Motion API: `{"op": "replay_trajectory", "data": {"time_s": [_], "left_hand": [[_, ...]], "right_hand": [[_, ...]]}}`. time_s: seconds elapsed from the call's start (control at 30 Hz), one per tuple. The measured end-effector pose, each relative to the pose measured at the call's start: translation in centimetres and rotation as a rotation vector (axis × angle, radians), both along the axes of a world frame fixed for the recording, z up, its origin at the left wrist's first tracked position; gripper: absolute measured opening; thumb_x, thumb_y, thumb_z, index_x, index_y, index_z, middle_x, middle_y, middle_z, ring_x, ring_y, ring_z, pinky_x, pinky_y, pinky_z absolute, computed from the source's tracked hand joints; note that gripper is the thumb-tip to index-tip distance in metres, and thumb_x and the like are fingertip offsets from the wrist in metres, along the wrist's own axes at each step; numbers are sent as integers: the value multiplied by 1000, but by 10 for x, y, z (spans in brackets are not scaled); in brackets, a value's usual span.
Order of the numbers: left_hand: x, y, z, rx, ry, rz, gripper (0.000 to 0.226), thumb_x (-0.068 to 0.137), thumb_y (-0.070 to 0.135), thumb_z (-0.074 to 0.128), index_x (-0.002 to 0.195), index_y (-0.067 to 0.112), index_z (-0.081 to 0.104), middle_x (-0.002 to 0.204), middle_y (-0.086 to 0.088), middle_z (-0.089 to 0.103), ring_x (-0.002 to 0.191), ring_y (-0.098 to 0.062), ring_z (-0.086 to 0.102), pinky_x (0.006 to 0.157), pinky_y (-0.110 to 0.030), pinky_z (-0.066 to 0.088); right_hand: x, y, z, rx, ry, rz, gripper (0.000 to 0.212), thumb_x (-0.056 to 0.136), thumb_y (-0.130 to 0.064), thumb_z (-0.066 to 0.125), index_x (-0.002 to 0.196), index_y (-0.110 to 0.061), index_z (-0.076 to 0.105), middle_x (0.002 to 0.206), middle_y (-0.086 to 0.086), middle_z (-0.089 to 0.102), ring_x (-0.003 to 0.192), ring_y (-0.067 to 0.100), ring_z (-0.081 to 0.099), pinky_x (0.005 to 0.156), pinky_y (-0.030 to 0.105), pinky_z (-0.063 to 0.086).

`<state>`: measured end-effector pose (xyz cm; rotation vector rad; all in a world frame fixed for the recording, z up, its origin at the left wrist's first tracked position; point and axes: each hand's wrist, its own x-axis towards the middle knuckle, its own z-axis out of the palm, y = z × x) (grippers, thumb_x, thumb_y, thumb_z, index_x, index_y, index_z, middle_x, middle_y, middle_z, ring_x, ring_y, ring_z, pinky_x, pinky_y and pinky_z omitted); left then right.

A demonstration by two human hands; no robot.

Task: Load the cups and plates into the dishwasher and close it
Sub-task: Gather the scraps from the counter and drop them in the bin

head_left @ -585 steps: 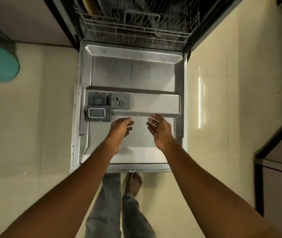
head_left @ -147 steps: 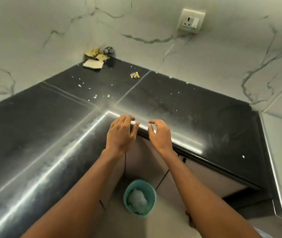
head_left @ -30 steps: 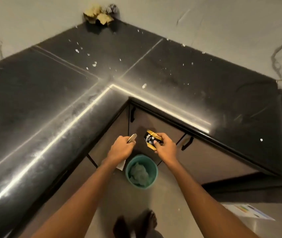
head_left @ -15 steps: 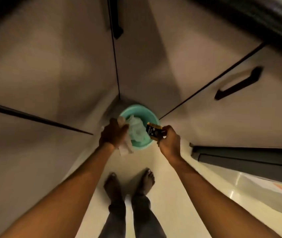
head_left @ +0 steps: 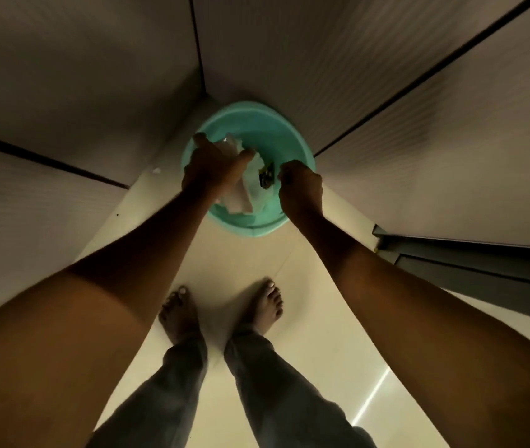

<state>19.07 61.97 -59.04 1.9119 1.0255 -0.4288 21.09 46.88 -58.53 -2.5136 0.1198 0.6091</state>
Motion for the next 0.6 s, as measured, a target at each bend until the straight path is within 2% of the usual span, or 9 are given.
{"op": "replay_trajectory", "data": {"time_s": [0.07,0.13,0.3,0.4,0.47,0.6], "left_hand": [[-2,3,3,20,-27,14,112,61,82,59,145,16,25,138,-10,49,120,-32,52,94,-44,50],[-8,6,12,10,-59,11,109,60,84,57,142,16,32,136,-9,51,119,-30,54,94,-42,50],[-31,11,57,86,-124,-220,68,87,57,55,131,6,51,132,-15,55,122,-29,51,95,-31,40],[-44,9,100,126,-161,-328,51,93,46,53,127,9,56,128,-13,57,120,-28,53,96,-33,40],[-52,6,129,166,-198,-355,45,94,40,54,126,9,56,126,-14,58,117,-29,54,95,-35,42],[-61,6,198,253,-259,-443,37,94,31,54,123,8,57,125,-14,58,115,-31,55,95,-43,45]], "right_hand": [[0,0,3,10,-49,-20,29,87,0,43,99,-11,66,98,10,68,87,29,62,64,26,40],[-4,-5,12,31,-83,-62,27,87,3,43,94,-10,66,93,9,68,82,27,62,62,29,43],[-22,-18,58,141,-99,-141,22,92,-6,48,98,-11,68,96,7,70,87,23,64,74,37,53],[-28,-25,94,152,-59,-192,22,94,-12,50,105,-14,69,103,4,71,93,21,65,78,29,51],[-31,-25,118,129,-90,-174,21,94,-14,52,105,-13,69,102,5,72,92,22,66,72,21,44],[-36,-19,182,148,-157,-156,18,92,-14,55,101,-11,70,100,6,73,91,21,65,67,15,36]]}}
